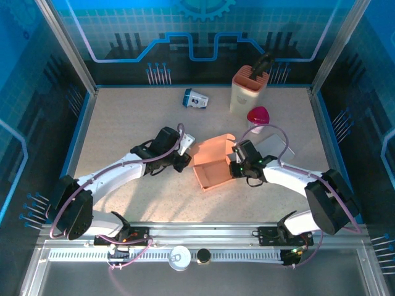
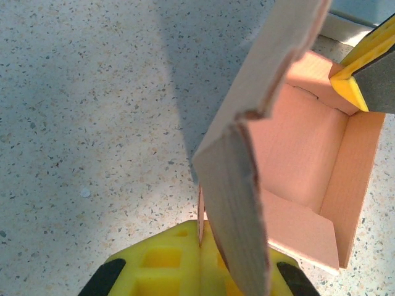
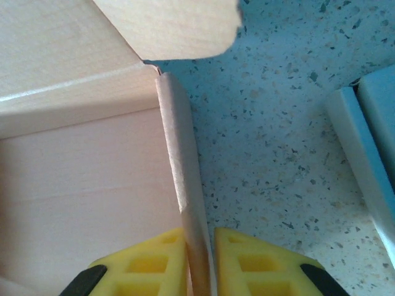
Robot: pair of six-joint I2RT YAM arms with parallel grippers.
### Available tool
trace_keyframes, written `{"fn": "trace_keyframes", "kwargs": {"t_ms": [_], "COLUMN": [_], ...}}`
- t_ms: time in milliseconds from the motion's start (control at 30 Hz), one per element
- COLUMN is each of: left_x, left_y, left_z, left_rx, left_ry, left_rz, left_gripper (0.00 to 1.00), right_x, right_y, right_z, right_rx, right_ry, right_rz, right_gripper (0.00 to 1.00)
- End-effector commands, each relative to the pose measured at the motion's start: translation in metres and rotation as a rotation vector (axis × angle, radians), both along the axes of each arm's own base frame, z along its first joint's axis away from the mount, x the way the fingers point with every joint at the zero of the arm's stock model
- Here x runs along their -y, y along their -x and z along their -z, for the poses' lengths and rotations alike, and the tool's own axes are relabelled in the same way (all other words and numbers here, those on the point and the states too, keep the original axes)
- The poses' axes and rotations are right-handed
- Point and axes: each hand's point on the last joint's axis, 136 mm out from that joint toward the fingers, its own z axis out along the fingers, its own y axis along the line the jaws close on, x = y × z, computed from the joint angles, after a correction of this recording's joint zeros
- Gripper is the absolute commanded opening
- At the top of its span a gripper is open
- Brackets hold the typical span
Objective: Fold the paper box
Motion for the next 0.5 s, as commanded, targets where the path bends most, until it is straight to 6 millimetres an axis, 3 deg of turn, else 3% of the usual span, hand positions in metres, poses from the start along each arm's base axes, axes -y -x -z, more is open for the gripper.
{"fn": "trace_keyframes", "kwargs": {"t_ms": [0, 67, 133, 267, 367, 467], "left_x": [0.001, 0.000, -0.005, -0.030, -0.049, -0.058], "left_y": [-0.003, -0.003, -0.006, -0.006, 0.011, 0.035], "left_z": [-0.006, -0.006, -0.011, -0.034, -0.039, -0.023], "left_rx": [-0.005, -0.009, 0.002, 0.038, -0.016, -0.117], "left_ry": [-0.004, -0.003, 0.004, 0.064, 0.134, 0.157], "left_rz": [0.001, -0.010, -0.067, -0.281, -0.430, -0.530], "left_gripper": [0.01, 0.09, 0.30, 0.54, 0.51, 0.41], "right_x": [0.000, 0.000, 0.001, 0.002, 0.000, 0.001], "right_y": [-0.003, -0.004, -0.003, -0.002, -0.001, -0.001], "right_z": [0.002, 0.001, 0.002, 0.000, -0.002, -0.003], "right_rx": [0.023, 0.030, 0.032, 0.041, 0.048, 0.044], "right_ry": [0.041, 0.058, 0.074, 0.093, 0.094, 0.105], "right_rz": [0.004, 0.007, 0.012, 0.017, 0.013, 0.021], "right_gripper": [0.15, 0.12, 0.10, 0.08, 0.07, 0.07]}}
